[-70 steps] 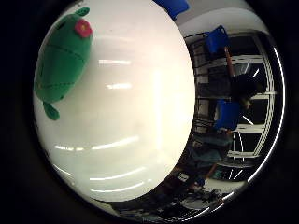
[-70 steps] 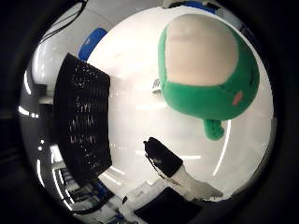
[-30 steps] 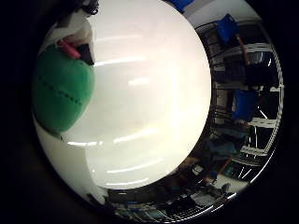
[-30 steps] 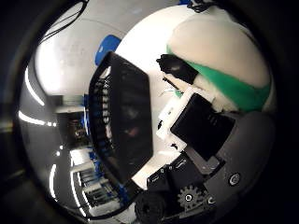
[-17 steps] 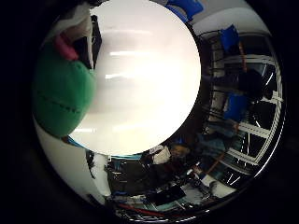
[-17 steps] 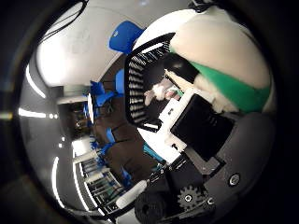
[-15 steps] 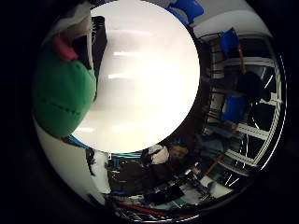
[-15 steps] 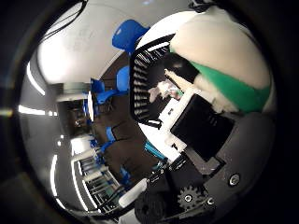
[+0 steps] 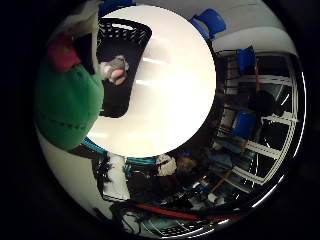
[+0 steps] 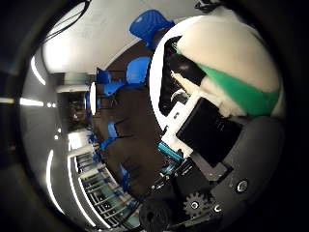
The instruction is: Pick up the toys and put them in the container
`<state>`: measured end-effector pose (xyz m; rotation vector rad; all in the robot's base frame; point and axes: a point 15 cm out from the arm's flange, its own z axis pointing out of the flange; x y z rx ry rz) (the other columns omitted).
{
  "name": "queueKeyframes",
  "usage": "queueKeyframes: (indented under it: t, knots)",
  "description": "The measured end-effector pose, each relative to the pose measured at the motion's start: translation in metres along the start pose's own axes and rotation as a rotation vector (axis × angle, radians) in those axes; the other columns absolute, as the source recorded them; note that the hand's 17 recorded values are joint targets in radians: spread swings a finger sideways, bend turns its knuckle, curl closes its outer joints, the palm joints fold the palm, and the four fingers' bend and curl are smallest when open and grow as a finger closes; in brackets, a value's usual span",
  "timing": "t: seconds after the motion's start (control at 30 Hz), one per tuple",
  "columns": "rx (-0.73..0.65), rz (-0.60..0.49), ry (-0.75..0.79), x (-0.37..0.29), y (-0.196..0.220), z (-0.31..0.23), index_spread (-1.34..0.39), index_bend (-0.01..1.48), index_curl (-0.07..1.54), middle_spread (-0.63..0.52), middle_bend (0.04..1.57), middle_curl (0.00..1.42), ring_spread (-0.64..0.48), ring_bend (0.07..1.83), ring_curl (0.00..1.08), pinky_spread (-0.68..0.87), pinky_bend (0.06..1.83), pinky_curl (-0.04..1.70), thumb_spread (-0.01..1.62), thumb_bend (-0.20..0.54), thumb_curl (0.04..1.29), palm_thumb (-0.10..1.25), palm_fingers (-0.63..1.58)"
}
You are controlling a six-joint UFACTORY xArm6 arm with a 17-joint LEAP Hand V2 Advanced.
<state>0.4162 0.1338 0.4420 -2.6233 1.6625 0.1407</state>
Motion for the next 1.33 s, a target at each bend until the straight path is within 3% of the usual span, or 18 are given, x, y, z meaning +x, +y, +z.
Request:
queueKeyframes:
  t: [0.37, 0.5, 0.6, 0.63, 0.67, 0.73, 0.87, 0.93, 1.13, 1.33]
  knots:
    - [-0.002, 0.038, 0.001, -0.004, -0.026, 0.023, -0.22, 1.10, 0.85, -0.16, 1.32, 0.87, -0.26, 1.28, 0.92, -0.20, 1.13, 1.27, 1.14, -0.014, 0.58, 1.03, 1.08]
    - [0.004, 0.042, 0.000, -0.001, -0.026, 0.021, -0.23, 1.02, 0.84, -0.17, 1.25, 0.85, -0.26, 1.27, 0.88, -0.23, 1.08, 1.18, 1.16, -0.030, 0.54, 0.92, 1.10]
    - [0.002, 0.046, 0.000, 0.002, -0.023, 0.019, -0.26, 0.58, 0.74, -0.20, 1.07, 0.75, -0.26, 1.23, 0.74, -0.41, 0.99, 0.97, 1.17, -0.034, 0.48, 0.79, 0.91]
    - [-0.006, 0.046, -0.001, 0.003, -0.021, 0.020, -0.29, 0.45, 0.72, -0.21, 0.97, 0.72, -0.26, 1.17, 0.72, -0.43, 0.99, 0.94, 1.18, -0.030, 0.46, 0.76, 0.66]
    - [-0.013, 0.045, -0.002, 0.003, -0.020, 0.021, -0.32, 0.41, 0.69, -0.21, 0.89, 0.68, -0.25, 1.10, 0.68, -0.40, 0.95, 0.92, 1.18, -0.027, 0.45, 0.75, 0.46]
    - [-0.039, 0.042, -0.005, 0.004, -0.015, 0.024, -0.42, 0.41, 0.61, -0.16, 0.72, 0.60, -0.11, 0.89, 0.59, -0.12, 0.80, 0.90, 1.20, -0.024, 0.42, 0.71, 0.14]
    - [-0.070, 0.016, -0.013, 0.006, -0.008, 0.028, -0.46, 0.32, 0.49, -0.05, 0.50, 0.46, 0.13, 0.62, 0.42, 0.31, 0.64, 0.75, 1.19, -0.027, 0.39, 0.66, -0.05]
    - [-0.083, -0.009, -0.016, 0.006, -0.004, 0.028, -0.47, 0.25, 0.43, 0.01, 0.38, 0.40, 0.19, 0.50, 0.36, 0.44, 0.49, 0.63, 1.18, -0.026, 0.37, 0.63, -0.09]
    - [-0.059, -0.082, -0.017, 0.005, 0.003, 0.015, -0.47, 0.16, 0.34, 0.09, 0.24, 0.34, 0.23, 0.32, 0.28, 0.48, 0.34, 0.47, 1.16, -0.022, 0.35, 0.60, -0.02]
    - [0.027, -0.046, -0.030, 0.014, 0.020, -0.019, -0.45, 0.17, 0.30, 0.09, 0.20, 0.33, 0.24, 0.25, 0.26, 0.47, 0.31, 0.40, 1.16, -0.019, 0.34, 0.60, 0.03]
